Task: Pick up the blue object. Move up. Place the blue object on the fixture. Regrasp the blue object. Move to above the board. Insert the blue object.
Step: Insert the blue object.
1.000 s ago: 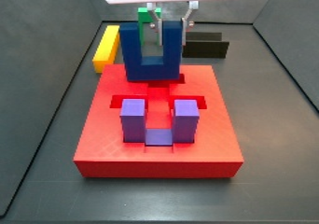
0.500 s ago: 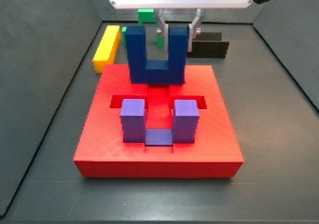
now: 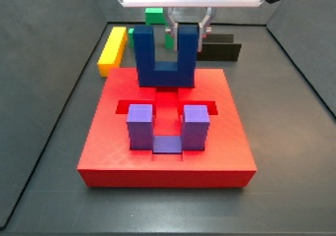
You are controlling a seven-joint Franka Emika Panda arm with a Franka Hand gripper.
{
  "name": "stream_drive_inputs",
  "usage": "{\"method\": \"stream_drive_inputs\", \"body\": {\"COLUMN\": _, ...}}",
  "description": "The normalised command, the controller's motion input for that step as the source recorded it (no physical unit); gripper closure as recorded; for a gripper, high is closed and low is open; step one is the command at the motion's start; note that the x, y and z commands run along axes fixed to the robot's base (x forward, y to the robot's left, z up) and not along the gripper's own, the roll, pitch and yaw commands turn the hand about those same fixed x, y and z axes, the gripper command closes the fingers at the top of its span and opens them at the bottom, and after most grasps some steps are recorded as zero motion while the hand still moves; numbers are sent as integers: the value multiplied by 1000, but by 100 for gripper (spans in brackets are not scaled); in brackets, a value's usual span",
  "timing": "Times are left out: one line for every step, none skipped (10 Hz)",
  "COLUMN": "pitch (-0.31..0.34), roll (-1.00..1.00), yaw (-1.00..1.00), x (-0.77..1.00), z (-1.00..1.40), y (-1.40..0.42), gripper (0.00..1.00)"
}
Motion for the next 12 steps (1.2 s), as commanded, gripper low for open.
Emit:
{"method": "stream_drive_inputs", "body": {"pitch": 0, "roll": 76, "yaw": -17, "x": -80, "z": -140, "y": -66, "gripper": 100}}
{"method": "stream_drive_inputs", "body": {"pitch": 0, "roll": 190, "yaw": -3, "x": -31, "z": -269, "y": -171, "gripper": 100}}
{"method": "stream_drive_inputs", "body": {"pitch": 14, "roll": 281, "yaw": 0, "x": 0, "z": -289, "y": -197, "gripper": 100}}
{"method": "stream_drive_inputs", "body": {"pitch": 70, "roll": 333, "yaw": 0, "x": 214, "z": -249, "y": -186, "gripper": 100}}
{"method": "stream_drive_inputs", "body": {"pitch": 57, "roll": 280, "yaw": 0, "x": 209, "z": -317, "y": -203, "gripper": 100}}
{"method": "stream_drive_inputs", "body": {"pitch": 59, "roll": 151, "yaw": 0, "x": 343, "z": -426, "y": -203, "gripper": 100}}
{"method": "stream_drive_inputs", "body": {"pitch": 36, "roll": 57, "yaw": 0, "x": 486, "z": -631, "y": -131, "gripper": 100}}
{"method": "stream_drive_inputs", "body": {"pitch": 59, "roll": 0, "yaw": 0, "x": 589, "z": -697, "y": -6, "gripper": 100}}
{"method": "stream_drive_inputs", "body": {"pitch": 124, "roll": -80, "yaw": 0, "x": 429, "z": -557, "y": 123, "gripper": 100}}
{"method": "stream_drive_inputs", "body": {"pitch": 151, "roll": -237, "yaw": 0, "x": 300, "z": -394, "y": 314, "gripper": 100}}
{"method": "stream_drive_inputs", "body": {"pitch": 157, "roll": -361, "yaw": 0, "x": 274, "z": -254, "y": 491, "gripper": 100}}
{"method": "stream_drive_inputs", "body": {"pitch": 119, "roll": -300, "yaw": 0, "x": 246, "z": -397, "y": 374, "gripper": 100}}
